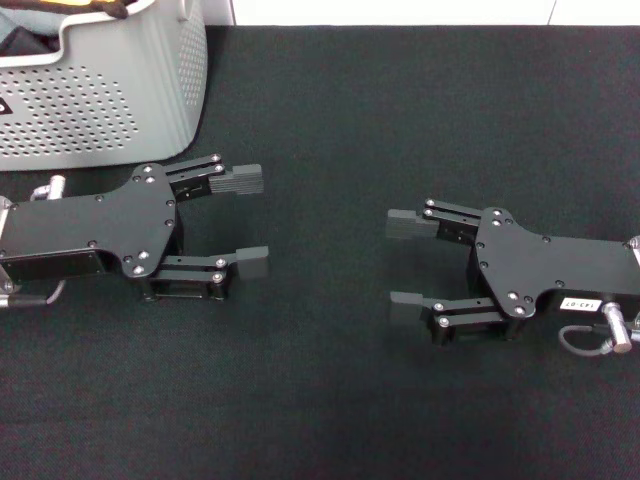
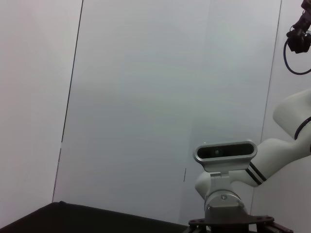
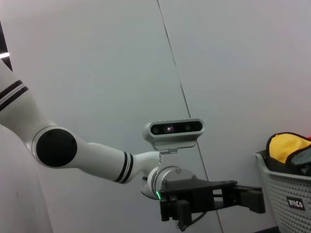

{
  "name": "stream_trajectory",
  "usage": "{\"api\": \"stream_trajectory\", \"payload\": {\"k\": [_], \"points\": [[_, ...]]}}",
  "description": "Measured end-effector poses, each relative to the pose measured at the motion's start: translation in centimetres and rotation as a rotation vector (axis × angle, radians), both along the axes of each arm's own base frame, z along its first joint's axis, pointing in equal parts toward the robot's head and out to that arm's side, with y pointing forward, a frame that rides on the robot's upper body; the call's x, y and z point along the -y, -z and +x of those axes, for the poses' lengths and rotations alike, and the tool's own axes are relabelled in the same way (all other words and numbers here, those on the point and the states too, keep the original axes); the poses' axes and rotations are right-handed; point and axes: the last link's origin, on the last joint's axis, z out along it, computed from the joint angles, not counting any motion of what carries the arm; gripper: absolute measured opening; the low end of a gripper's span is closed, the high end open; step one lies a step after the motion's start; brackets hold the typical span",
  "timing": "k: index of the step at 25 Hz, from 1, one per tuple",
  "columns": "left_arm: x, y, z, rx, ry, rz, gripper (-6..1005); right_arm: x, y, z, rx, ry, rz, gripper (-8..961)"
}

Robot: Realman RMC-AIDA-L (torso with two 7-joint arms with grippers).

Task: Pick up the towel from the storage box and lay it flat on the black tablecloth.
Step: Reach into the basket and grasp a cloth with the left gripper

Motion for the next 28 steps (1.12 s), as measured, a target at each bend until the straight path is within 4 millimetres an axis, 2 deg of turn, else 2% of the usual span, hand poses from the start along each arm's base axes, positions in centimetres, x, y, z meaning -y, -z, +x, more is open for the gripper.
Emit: {"api": "stream_trajectory", "payload": {"k": [17, 22, 25, 28], "points": [[-0.4, -0.4, 0.3, 0.021, -0.020, 0.005, 870, 0.0, 0.0, -0.1, -0.002, -0.003, 0.001, 860], [-3.0, -4.0, 0.6, 0.097, -0.181, 0.107, 869, 0.1, 0.0, 0.1, -0.001, -0.012, 0.017, 857], [-4.6, -7.4, 0.9, 0.151, -0.290, 0.234, 868, 0.1, 0.0, 0.2, -0.001, -0.012, 0.024, 855], [-6.0, -10.4, 1.7, 0.104, -0.385, 0.352, 867, 0.2, -0.1, 0.7, -0.001, 0.007, 0.046, 854]]}}
